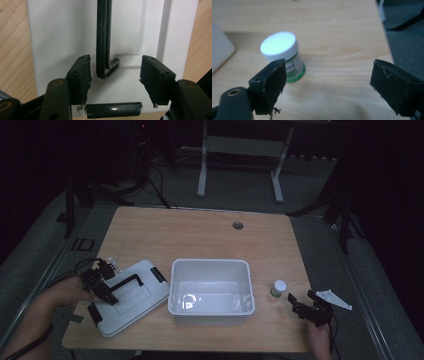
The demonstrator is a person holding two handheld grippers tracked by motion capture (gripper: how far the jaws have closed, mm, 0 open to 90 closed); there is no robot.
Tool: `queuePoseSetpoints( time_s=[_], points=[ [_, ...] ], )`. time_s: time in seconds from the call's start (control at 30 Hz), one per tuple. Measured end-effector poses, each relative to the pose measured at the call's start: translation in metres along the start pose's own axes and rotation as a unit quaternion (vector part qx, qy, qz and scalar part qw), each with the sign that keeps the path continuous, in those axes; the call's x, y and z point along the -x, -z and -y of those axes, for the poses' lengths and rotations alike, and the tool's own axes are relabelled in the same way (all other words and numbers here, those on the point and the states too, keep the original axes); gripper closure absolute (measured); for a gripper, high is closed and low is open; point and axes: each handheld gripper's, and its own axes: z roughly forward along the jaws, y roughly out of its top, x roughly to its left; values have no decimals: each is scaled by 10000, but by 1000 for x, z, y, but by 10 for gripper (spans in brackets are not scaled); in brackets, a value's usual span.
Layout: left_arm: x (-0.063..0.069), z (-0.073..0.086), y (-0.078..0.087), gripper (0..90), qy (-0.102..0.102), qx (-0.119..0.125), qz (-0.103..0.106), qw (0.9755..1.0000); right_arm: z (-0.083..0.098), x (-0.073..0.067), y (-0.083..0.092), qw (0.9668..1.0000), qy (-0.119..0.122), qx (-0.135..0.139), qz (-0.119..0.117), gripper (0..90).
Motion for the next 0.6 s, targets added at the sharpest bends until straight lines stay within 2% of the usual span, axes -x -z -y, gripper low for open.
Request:
queuePoseSetpoints(
  time_s=[0.03, 0.07, 0.1, 0.2, 0.23, 0.27, 0.3, 0.37, 0.4, 0.43, 0.47, 0.5, 0.53, 0.57, 0.6],
  points=[
    [0, 0, 0, 370, 51, 8, -21, 10000, -1, 0, -1, 9999, 22, -146, -31, 129],
    [0, 0, 0, 366, 51, 8, -21, 10000, -1, 0, -1, 9999, 22, -146, -31, 129],
    [-1, 1, 1, 364, 73, 25, -6, 10000, -4, -1, -1, 9993, 99, -372, -34, 129],
    [1, 2, -1, 365, -29, -34, -44, 10000, -8, -4, -1, 9969, 352, -696, 97, 129],
    [1, 3, -1, 365, -56, -53, -46, 10000, -8, -4, -1, 9969, 352, -696, 97, 129],
    [1, 4, -2, 365, -54, -75, -61, 9999, -12, -3, -1, 9947, 340, -973, 47, 129],
    [1, 4, -2, 365, -54, -75, -61, 9999, -14, -2, -1, 9931, 317, -1128, -17, 129],
    [2, 5, -2, 365, -53, -63, -56, 9999, -18, 0, -2, 9894, 300, -1411, -151, 129],
    [2, 5, -2, 365, -53, -63, -56, 9999, -18, 0, -2, 9894, 300, -1411, -151, 129],
    [2, 5, -2, 365, -53, -63, -56, 9999, -20, 1, -3, 9869, 364, -1564, -163, 129],
    [1, 6, -2, 365, -22, -77, -45, 10000, -25, 0, -2, 9813, 590, -1826, -145, 128],
    [1, 6, -2, 365, -36, -115, -20, 9999, -27, -1, -1, 9798, 661, -1880, -149, 126],
    [0, 6, -1, 365, -40, -176, -55, 9998, -27, -1, -1, 9798, 661, -1880, -149, 126],
    [0, 6, -1, 364, -17, -178, -47, 9998, -32, -1, 0, 9741, 667, -2147, -223, 125],
    [0, 6, 0, 364, 3, -187, -37, 9998, -33, -2, 0, 9722, 654, -2234, -253, 125]
  ],
)
